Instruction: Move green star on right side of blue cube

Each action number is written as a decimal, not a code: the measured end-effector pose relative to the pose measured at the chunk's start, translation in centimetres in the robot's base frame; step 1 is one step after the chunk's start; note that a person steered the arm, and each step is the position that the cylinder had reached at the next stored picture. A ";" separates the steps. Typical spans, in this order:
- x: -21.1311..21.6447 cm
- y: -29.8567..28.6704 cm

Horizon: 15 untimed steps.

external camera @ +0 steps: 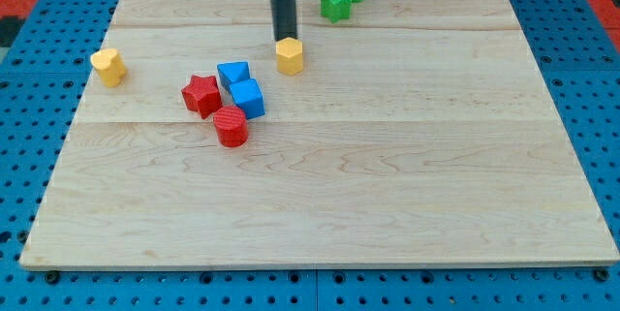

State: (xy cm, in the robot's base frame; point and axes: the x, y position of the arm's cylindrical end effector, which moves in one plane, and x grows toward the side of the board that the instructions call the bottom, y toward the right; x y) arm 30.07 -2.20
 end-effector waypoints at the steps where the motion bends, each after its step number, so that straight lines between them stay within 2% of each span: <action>1: 2.5 1.1; 2: 2.8 4.3; 5: -10.8 19.5; 6: -10.9 15.4; 7: -10.8 8.4; 8: -5.2 4.9; 9: -4.1 3.3; 11: -6.8 -2.9; 13: -6.0 -4.7; 15: -3.2 7.5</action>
State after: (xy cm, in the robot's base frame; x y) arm 26.86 5.35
